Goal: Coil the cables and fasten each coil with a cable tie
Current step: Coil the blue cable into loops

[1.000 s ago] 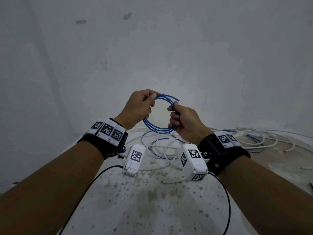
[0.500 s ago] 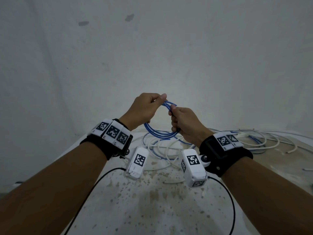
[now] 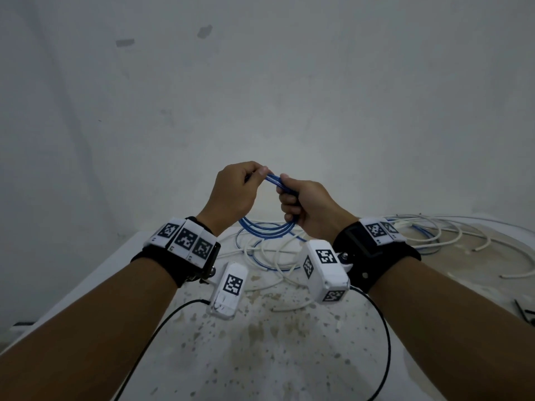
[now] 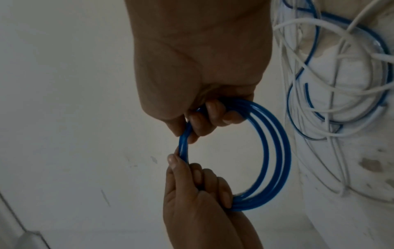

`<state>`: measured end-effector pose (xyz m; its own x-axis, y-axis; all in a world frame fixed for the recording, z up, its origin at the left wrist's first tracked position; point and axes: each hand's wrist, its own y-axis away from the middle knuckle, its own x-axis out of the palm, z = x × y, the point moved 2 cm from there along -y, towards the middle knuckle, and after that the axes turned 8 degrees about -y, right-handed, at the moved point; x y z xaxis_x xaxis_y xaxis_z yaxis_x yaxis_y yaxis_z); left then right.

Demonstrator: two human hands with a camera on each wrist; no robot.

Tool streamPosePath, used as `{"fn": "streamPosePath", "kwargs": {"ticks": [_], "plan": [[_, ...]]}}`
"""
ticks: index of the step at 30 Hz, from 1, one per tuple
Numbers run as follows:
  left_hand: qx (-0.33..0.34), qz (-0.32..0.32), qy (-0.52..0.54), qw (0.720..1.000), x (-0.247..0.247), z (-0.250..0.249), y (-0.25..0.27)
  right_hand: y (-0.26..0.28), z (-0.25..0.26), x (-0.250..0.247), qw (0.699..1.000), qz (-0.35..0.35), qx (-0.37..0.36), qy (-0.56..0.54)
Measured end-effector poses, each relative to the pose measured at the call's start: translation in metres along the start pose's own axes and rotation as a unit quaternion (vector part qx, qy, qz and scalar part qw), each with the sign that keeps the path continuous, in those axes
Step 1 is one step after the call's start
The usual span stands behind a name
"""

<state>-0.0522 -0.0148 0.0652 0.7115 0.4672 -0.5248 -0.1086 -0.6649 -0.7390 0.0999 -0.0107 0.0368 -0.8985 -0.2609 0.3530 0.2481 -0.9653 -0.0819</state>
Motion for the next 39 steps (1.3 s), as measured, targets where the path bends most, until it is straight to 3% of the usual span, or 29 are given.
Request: {"fn": "streamPosePath", "kwargs": {"ticks": [7,14,22,30,39], "plan": [[-0.004,0.018,0.002,1.0,0.002,0.001,0.003,0.001,-0.002,-0.005,0.999,0.02,0.023,-0.019],[-0.052,0.166,-0.015,0.985,0.001,-0.005,0.0,0.005,-0.005,-0.007,0.998,0.012,-0.01,0.061],[-0.047,0.116,-0.008,0.992,0.005,-0.006,0.004,0.012,0.0,-0.006,0.996,-0.009,-0.017,0.088],[-0.087,0.175,0.031,0.98,0.02,-0.019,0.01,0.024,0.0,-0.025,0.992,-0.012,0.004,0.124],[-0.057,0.23,0.041,0.971,0.051,-0.047,0.017,0.056,0.003,-0.062,0.988,-0.053,0.012,0.144]]}}
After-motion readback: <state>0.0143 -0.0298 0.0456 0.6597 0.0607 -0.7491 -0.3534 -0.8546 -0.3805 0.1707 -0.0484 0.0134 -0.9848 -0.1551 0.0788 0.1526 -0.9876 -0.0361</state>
